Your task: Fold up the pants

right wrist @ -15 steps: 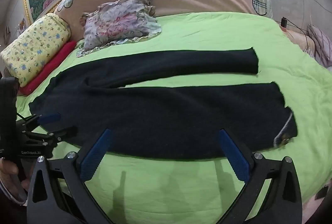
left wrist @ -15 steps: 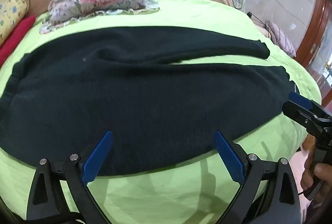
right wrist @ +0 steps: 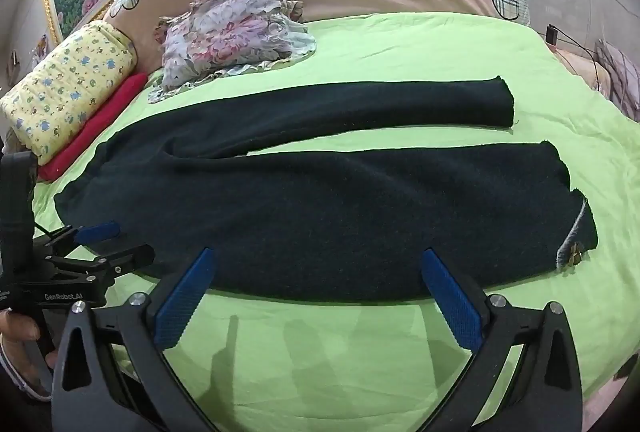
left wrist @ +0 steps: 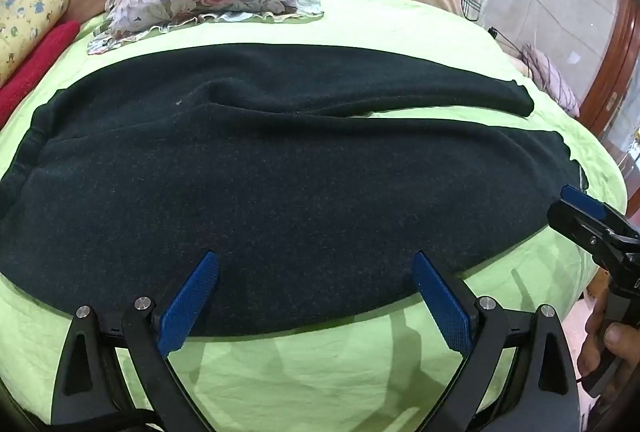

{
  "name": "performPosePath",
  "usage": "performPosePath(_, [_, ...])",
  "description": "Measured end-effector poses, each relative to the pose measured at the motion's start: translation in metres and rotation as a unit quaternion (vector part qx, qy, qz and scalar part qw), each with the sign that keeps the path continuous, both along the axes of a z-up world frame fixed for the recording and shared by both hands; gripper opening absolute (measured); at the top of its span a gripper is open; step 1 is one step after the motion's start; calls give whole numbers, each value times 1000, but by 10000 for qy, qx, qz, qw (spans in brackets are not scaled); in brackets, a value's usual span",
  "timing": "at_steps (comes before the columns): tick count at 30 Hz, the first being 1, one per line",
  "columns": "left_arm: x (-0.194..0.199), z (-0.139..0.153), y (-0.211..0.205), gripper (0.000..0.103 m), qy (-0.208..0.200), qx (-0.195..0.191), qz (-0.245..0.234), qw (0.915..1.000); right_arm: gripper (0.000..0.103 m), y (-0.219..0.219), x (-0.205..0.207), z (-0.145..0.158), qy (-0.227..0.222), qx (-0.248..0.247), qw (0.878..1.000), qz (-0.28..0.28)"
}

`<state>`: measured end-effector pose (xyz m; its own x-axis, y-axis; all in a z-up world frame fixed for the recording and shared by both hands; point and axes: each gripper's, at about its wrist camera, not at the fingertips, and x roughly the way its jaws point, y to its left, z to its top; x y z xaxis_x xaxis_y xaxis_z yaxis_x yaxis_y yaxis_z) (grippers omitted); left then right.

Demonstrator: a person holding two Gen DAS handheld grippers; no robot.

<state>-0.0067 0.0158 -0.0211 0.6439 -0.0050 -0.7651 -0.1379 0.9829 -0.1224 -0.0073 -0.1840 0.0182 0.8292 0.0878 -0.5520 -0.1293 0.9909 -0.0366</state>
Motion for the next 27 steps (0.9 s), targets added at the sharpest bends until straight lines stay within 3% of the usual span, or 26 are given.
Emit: performPosePath(27, [4, 4, -4, 98, -43, -14, 53, 10000, 103, 4, 3, -2, -11, 66, 10000, 64])
